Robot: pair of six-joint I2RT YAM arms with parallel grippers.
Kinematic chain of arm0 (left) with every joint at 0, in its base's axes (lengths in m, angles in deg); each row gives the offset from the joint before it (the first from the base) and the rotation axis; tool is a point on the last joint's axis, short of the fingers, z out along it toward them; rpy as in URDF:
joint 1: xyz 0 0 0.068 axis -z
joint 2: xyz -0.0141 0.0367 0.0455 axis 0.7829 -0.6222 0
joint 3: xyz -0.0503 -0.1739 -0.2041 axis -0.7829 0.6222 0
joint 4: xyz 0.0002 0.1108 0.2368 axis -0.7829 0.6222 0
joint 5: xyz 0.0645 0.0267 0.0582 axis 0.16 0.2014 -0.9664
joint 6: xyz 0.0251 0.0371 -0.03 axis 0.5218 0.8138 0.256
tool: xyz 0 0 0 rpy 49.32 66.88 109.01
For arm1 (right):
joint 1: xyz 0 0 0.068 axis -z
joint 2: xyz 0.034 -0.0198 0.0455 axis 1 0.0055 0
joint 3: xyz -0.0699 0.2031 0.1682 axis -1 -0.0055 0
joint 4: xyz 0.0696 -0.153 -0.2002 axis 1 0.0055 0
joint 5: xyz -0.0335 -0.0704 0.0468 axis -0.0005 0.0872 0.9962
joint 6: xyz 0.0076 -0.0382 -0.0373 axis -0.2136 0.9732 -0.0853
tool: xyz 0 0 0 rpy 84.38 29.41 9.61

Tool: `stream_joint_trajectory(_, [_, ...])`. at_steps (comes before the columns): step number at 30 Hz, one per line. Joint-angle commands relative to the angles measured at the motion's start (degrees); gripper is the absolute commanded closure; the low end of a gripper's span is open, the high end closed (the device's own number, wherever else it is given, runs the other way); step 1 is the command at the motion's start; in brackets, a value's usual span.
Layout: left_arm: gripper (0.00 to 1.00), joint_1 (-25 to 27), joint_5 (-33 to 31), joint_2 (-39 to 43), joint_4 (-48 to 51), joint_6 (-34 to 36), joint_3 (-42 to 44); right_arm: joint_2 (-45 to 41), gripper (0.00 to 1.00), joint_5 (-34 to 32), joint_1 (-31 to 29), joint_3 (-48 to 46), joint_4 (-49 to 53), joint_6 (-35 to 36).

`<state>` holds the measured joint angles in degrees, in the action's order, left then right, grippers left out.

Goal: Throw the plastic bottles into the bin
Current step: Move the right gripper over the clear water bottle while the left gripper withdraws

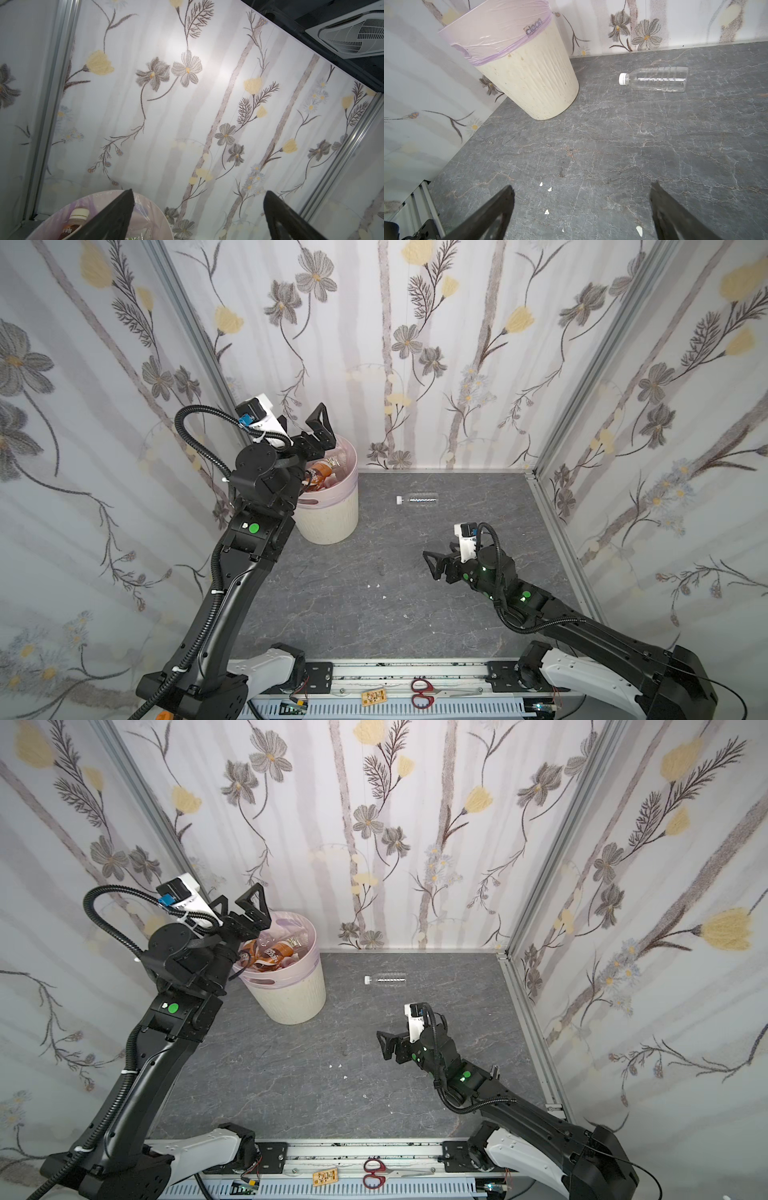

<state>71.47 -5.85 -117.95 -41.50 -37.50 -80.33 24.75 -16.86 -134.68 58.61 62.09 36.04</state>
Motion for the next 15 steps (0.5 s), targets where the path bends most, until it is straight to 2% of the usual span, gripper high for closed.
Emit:
stream_joint_trajectory(1, [0.00,0.3,5.3,1.3,-0.1,-5.9,2.8,1.2,0.00,-0.6,0.0,1.9,-2.4,0.1])
stream_joint_trajectory(5, [0.00,2.2,7.7,1.9,-0.3,-9.8,7.1,3.3,0.00,-9.2,0.9,5.8,1.4,0.6])
stream_joint_trajectory(7, [0.00,3.4,9.0,2.0,-0.6,-12.7,9.6,5.8,0.00,-13.2,3.4,9.5,4.8,0.1])
stream_joint_trajectory(10, [0.00,5.1,11.8,1.8,-1.8,-16.7,13.9,12.1,0.00,-11.7,9.8,16.6,9.0,-2.4])
stream_joint_trajectory(15, [0.00,8.7,14.1,2.0,-5.9,-22.8,22.8,26.4,0.00,-3.3,18.3,27.7,10.8,-6.1])
